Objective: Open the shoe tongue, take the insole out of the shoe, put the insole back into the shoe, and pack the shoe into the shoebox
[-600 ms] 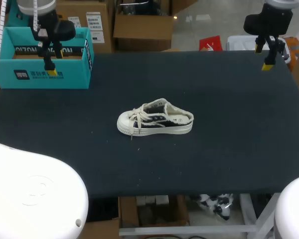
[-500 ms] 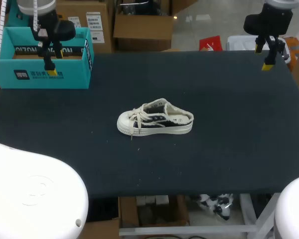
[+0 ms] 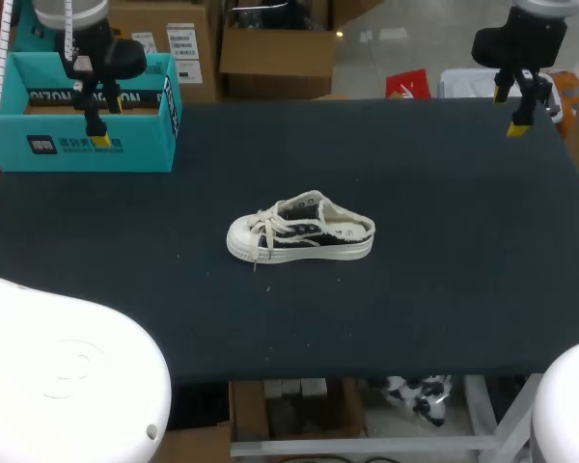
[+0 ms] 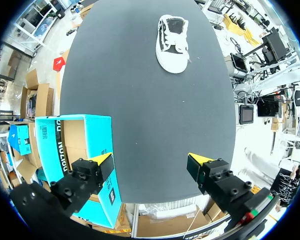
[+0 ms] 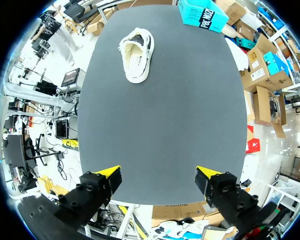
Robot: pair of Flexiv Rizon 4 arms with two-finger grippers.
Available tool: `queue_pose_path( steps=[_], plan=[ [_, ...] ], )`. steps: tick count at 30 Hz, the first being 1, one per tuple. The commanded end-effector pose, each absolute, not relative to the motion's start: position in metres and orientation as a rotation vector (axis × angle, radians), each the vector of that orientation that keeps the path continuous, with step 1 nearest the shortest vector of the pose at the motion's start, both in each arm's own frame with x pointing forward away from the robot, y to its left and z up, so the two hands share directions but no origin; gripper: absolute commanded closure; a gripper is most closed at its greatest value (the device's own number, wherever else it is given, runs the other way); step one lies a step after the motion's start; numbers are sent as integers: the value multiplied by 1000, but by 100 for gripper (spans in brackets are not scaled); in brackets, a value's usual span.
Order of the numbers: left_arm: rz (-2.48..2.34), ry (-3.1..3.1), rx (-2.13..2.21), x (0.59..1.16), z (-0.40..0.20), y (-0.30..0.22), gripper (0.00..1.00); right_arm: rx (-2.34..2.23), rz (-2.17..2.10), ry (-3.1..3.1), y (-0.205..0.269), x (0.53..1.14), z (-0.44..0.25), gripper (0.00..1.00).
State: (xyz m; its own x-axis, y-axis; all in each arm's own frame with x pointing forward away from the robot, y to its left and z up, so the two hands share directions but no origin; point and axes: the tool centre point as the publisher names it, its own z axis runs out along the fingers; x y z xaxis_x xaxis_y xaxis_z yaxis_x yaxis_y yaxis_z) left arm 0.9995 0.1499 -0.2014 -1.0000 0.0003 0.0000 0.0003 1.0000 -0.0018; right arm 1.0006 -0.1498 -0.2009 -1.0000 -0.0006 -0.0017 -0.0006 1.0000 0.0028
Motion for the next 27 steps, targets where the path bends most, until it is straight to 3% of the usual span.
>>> queue_pose_path(
  steps=[1,17,27],
  plan=[
    [-1,3143,0,1000,-201,150,0,0,1,3142,-150,1001,-200,0],
    [7,3127,-62,997,-198,143,0,16,96,3142,-148,1001,-201,0],
    [-10,3094,-427,980,-196,118,0,48,414,3106,-103,990,-237,0]
  ],
)
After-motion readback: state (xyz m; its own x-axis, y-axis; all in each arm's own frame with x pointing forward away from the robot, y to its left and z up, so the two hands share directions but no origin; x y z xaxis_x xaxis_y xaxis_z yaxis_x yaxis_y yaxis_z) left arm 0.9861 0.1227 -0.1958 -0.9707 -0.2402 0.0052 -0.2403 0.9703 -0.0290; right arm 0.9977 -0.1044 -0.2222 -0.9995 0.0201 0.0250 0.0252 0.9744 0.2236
